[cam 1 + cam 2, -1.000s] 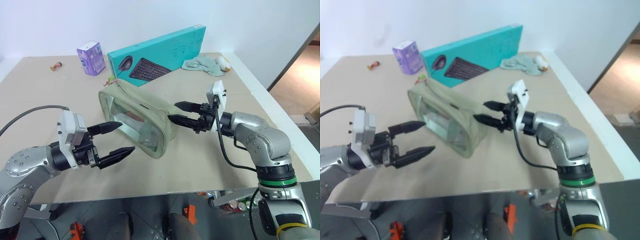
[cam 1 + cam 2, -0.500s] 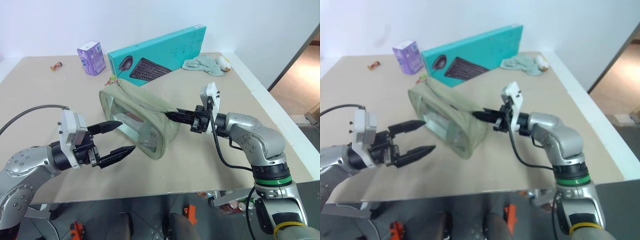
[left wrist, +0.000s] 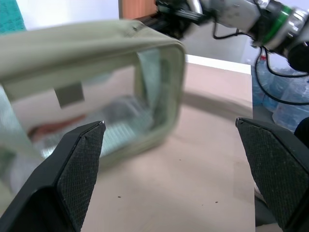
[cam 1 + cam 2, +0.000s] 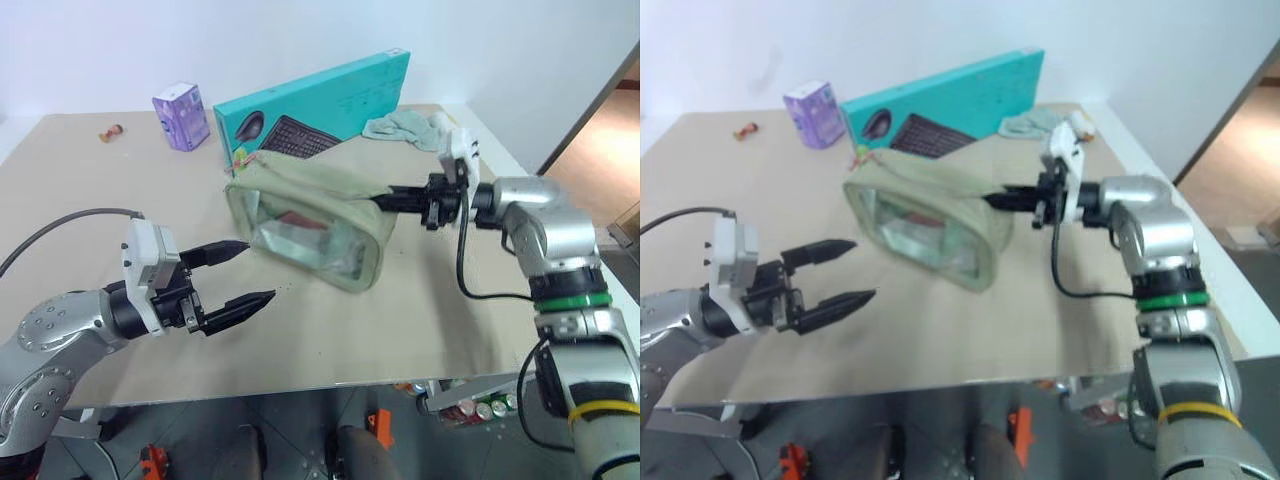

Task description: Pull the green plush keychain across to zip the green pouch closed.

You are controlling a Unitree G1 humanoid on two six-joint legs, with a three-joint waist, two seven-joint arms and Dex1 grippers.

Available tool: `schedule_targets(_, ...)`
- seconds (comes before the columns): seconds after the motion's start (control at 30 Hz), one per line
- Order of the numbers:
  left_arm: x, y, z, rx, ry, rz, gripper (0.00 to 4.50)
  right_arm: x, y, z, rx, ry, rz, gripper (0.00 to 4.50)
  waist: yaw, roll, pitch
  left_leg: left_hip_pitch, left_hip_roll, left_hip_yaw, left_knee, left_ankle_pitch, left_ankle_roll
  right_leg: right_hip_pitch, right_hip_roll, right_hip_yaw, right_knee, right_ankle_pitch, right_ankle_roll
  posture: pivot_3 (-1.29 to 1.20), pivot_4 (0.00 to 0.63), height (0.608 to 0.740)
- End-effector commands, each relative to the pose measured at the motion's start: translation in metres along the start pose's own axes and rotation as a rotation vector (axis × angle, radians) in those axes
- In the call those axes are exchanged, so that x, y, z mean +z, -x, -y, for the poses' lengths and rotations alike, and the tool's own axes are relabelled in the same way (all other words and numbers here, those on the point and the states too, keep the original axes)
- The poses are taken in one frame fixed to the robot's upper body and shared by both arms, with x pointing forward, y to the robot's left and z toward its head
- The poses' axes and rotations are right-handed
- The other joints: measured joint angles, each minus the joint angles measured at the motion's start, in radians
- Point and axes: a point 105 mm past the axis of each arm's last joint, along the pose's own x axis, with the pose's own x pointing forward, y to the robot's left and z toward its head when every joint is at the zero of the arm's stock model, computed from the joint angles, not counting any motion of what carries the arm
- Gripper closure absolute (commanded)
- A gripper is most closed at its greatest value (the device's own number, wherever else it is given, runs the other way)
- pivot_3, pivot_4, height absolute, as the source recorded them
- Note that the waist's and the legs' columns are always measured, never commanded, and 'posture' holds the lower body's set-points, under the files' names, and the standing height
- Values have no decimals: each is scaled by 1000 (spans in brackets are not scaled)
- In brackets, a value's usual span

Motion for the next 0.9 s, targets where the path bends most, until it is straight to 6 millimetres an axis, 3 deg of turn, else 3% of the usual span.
schedule_targets(0.03, 8, -1, 3, 3, -35, 24, 0, 7, 1, 14, -1, 116, -22, 4446, 0, 0, 0, 0, 0, 0, 0, 0, 0, 0, 0, 0, 0, 0, 0, 0, 150, 740)
schedule_targets(0.3, 6, 2, 7, 34, -35, 17, 0, 9, -5, 32, -35, 104, -21, 4446, -2, 0, 0, -3, 0, 5, -3, 0, 0, -6, 0, 5, 0, 3, -6, 0, 150, 740)
schedule_targets(0.5, 5, 3, 10, 45, -40, 10, 0, 15, -1, 38, -79, 67, 25, 2330, -2, 0, 0, -3, 1, 6, -3, 0, 0, -7, 0, 6, 1, 5, -6, 0, 150, 740)
schedule_targets(0.73, 7, 0, 7, 52, -26, 31, 0, 15, 30, 46, -185, 26, 64, 16, 0, 0, 0, -3, 1, 6, -2, 0, 0, -7, 0, 6, 1, 5, -5, 0, 150, 740)
schedule_targets(0.9, 7, -5, 11, -28, -24, 23, 0, 14, 63, 50, -334, 9, 103, 16, 2, 0, 0, -4, 0, 6, -2, 0, 0, -7, 0, 6, 1, 5, -5, 0, 150, 740)
